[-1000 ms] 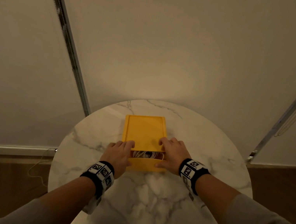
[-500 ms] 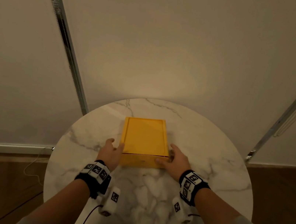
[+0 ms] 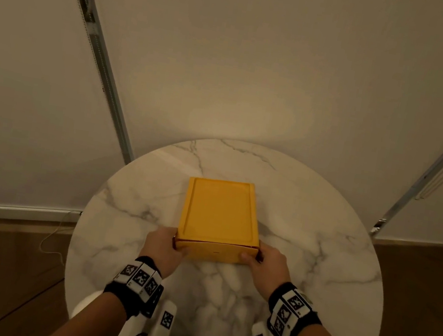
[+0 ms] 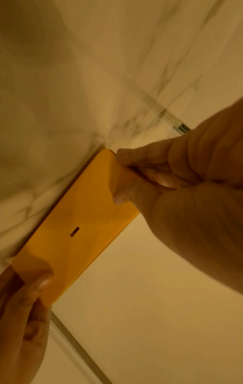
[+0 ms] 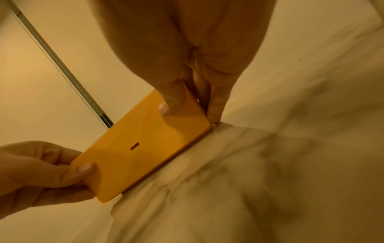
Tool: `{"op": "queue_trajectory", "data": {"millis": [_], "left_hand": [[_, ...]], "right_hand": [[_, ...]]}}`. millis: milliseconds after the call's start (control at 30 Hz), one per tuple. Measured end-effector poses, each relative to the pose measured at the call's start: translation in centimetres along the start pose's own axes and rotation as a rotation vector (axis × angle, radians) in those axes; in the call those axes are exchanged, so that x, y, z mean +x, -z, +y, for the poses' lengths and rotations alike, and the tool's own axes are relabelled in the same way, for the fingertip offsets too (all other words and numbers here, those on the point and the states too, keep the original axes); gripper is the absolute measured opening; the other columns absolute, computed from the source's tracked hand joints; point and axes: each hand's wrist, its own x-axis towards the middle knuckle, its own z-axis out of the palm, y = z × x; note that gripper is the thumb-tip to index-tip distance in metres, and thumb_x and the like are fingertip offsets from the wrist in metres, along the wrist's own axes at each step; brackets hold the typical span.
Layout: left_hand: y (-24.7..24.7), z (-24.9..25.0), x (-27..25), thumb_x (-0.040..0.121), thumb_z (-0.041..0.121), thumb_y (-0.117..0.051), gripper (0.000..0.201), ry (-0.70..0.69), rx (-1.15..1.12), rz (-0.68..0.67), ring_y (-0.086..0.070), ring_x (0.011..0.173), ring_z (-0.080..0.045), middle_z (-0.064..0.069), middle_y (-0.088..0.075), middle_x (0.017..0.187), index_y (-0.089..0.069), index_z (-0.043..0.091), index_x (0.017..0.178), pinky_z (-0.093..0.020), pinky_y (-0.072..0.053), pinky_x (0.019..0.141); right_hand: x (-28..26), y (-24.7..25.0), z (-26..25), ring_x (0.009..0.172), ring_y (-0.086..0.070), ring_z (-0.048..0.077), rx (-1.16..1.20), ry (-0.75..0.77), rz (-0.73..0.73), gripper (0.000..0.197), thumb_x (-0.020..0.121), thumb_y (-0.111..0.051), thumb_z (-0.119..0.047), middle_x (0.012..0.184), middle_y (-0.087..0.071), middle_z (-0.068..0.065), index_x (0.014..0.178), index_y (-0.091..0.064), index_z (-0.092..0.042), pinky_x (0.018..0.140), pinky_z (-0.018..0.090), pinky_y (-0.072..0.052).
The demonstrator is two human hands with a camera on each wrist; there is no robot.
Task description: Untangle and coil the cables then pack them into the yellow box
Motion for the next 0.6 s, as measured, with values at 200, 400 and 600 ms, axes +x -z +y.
{"op": "queue_trajectory", "data": {"millis": [200,400,600], "left_hand": [[-0.5,-0.4,-0.4,0.084,0.027,-0.075,0.016,0.026,0.016,0.002,-0.063,0.078,-0.018,-0.003,-0.068,0.082,-0.07,0.012,0.085,-0.028,-0.051,0.073],[-0.2,-0.1,-0.8,0.086,0.028,-0.074,0.018,0.034,0.028,-0.011,-0.063,0.076,-0.018,-0.003,-0.069,0.082,-0.07,0.011,0.084,-0.027,-0.049,0.069],[1.6,0.0,-0.9,0.083,0.036,-0.077,0.021,-0.02,0.065,-0.096,-0.06,0.077,-0.011,0.004,-0.07,0.087,-0.072,0.017,0.092,-0.021,-0.047,0.074]], "right_hand": [[-1.1,0.1,0.1,0.087,-0.068,0.007,0.04,-0.013,0.015,0.01,0.092,-0.072,-0.02,0.091,-0.075,-0.008,0.101,-0.076,-0.022,0.076,0.02,-0.05],[-1.5,0.3,-0.1,0.086,-0.067,0.009,0.013,-0.024,0.015,0.007,0.091,-0.073,-0.022,0.089,-0.075,-0.007,0.097,-0.077,-0.022,0.069,0.017,-0.047],[-1.7,1.8,-1.2,0.087,-0.067,0.007,-0.034,-0.022,-0.088,0.014,0.088,-0.076,-0.033,0.091,-0.074,-0.012,0.101,-0.077,-0.027,0.064,0.009,-0.042]]}}
